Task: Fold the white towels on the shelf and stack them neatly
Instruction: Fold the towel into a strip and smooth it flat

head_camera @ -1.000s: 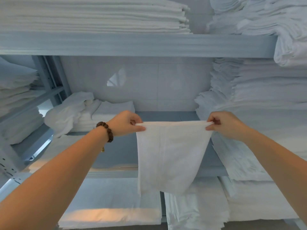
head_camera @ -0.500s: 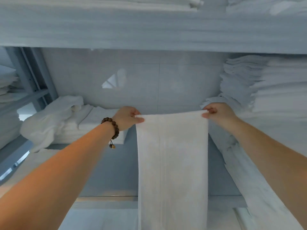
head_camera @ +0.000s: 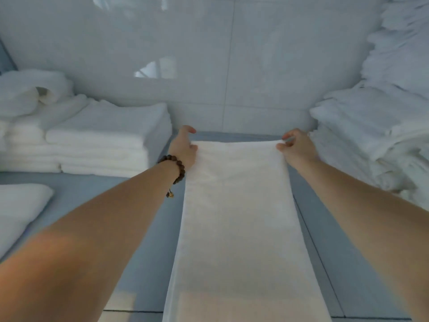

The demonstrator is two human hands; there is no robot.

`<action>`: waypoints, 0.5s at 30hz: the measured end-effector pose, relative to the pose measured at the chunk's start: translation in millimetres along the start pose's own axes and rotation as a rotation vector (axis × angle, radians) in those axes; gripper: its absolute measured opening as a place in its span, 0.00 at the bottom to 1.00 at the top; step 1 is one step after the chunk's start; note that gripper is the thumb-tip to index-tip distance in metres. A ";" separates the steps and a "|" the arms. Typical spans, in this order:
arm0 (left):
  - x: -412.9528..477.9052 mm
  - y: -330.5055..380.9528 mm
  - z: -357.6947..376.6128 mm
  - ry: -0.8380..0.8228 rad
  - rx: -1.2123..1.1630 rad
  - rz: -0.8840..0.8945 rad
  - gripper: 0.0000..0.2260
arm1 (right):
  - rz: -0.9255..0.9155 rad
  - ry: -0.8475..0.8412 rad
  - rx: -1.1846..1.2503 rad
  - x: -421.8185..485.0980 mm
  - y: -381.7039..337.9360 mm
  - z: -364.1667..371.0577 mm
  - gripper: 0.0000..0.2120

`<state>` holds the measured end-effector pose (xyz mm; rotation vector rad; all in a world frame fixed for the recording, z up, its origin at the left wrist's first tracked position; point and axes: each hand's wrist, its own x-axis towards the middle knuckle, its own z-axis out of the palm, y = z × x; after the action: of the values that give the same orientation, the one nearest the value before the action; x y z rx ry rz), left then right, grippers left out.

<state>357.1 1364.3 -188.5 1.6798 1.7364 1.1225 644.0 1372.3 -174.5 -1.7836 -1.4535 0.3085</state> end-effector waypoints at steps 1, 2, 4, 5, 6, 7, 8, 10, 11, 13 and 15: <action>9.6 -4.1 8.0 0.005 0.016 0.002 0.15 | 0.001 0.005 0.000 6.9 6.1 10.6 0.11; 19.1 -6.7 14.7 0.012 0.043 0.005 0.16 | 0.002 0.004 -0.001 13.8 11.2 20.2 0.10; 33.7 -8.4 24.3 0.017 0.151 0.042 0.20 | 0.000 -0.016 -0.016 25.9 20.3 38.0 0.11; 38.6 -9.1 28.5 0.016 0.210 0.063 0.23 | 0.000 -0.041 -0.030 29.5 24.9 43.7 0.13; 42.1 -11.2 32.2 0.010 0.263 0.075 0.24 | -0.010 -0.075 -0.060 30.8 30.5 48.6 0.16; 42.8 -12.8 35.0 -0.006 0.304 0.085 0.25 | -0.038 -0.101 -0.126 30.6 36.0 51.3 0.20; 41.2 -15.0 38.2 -0.031 0.338 0.102 0.24 | -0.081 -0.127 -0.225 28.3 40.6 53.2 0.22; 31.6 -19.8 45.0 -0.092 0.402 0.168 0.21 | -0.172 -0.200 -0.411 15.1 42.6 54.9 0.24; 24.1 -20.7 48.7 -0.126 0.449 0.201 0.20 | -0.203 -0.247 -0.467 5.7 40.6 56.2 0.24; 5.5 -18.8 59.4 -0.224 0.572 0.255 0.20 | -0.254 -0.350 -0.562 -17.5 31.0 60.6 0.24; -18.7 -17.1 76.3 -0.346 0.692 0.310 0.22 | -0.311 -0.466 -0.637 -42.2 22.0 72.7 0.24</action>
<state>410.8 1365.1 -248.4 2.4398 1.7748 0.2861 600.7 1364.2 -249.5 -2.0026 -2.3293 0.1005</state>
